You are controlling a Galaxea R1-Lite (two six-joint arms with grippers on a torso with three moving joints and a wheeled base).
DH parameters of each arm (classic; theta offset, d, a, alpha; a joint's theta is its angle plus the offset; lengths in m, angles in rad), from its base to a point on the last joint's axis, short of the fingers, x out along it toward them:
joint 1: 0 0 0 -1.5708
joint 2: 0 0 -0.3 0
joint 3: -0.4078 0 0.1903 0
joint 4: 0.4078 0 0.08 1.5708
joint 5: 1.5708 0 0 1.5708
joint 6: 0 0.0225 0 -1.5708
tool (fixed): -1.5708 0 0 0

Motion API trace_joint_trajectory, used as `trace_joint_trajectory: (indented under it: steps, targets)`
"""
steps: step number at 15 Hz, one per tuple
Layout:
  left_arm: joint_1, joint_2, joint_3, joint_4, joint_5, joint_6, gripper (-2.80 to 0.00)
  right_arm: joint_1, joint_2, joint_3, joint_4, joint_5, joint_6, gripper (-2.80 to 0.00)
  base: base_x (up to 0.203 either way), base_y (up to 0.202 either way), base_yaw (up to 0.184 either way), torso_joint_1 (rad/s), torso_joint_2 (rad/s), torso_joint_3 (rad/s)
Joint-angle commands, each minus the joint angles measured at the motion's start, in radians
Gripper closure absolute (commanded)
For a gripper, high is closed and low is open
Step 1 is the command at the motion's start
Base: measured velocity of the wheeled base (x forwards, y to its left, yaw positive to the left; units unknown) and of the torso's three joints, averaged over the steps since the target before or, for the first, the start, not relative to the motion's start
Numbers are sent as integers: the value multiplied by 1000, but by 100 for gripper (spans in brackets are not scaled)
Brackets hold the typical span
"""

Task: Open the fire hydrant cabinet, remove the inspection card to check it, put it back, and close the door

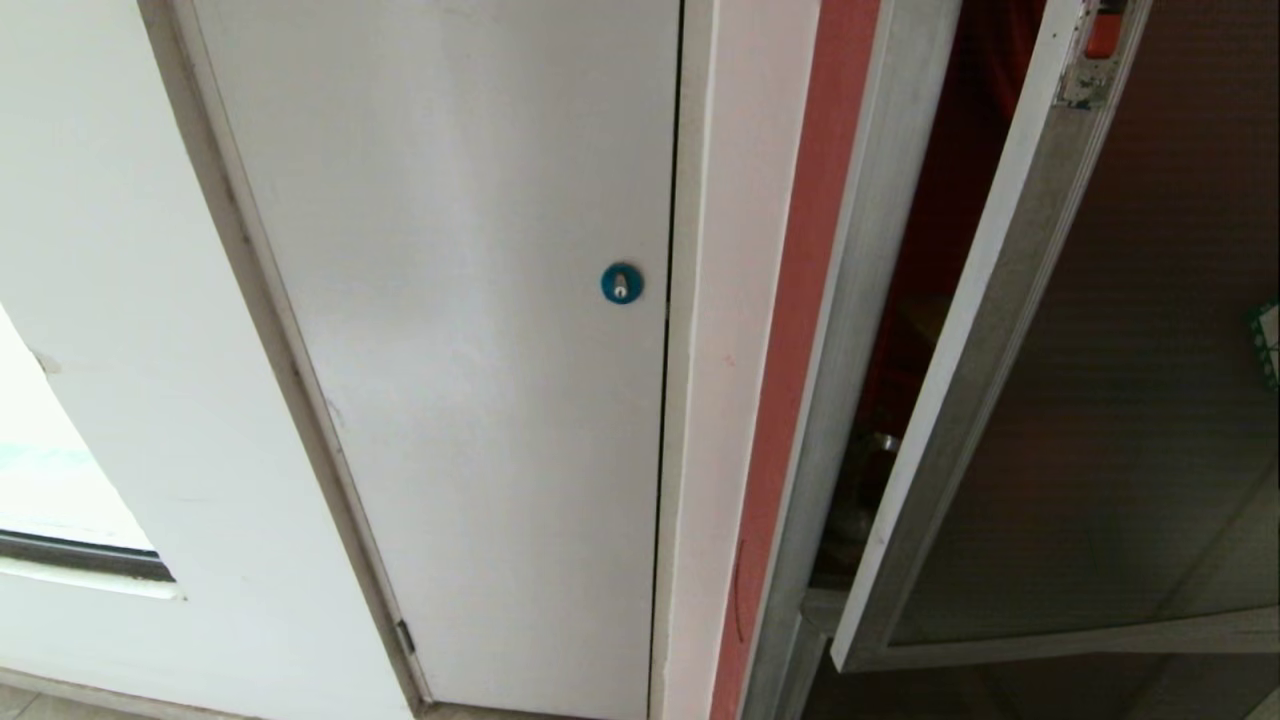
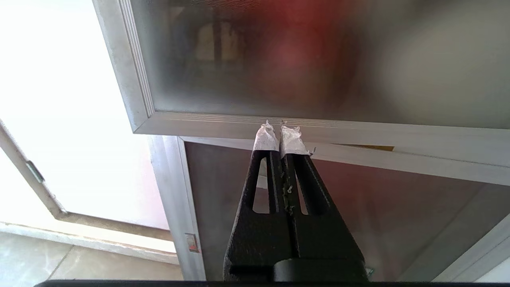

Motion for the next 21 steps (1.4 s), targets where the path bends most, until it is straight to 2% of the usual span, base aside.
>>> trace_joint_trajectory:
  steps: [1, 17, 21]
  targets:
    - [0, 1, 0, -1, 0, 0, 0, 0, 2, 5, -4, -1, 10, 0, 0, 0, 0, 0, 0, 0]
    - [0, 1, 0, -2, -1, 12, 0, 0, 2, 5, -4, -6, 28, 0, 0, 0, 0, 0, 0, 0]
    - [0, 1, -92, 3, -11, 14, 0, 0, 2, 4, -4, -6, 28, 0, 0, 0, 0, 0, 0, 0]
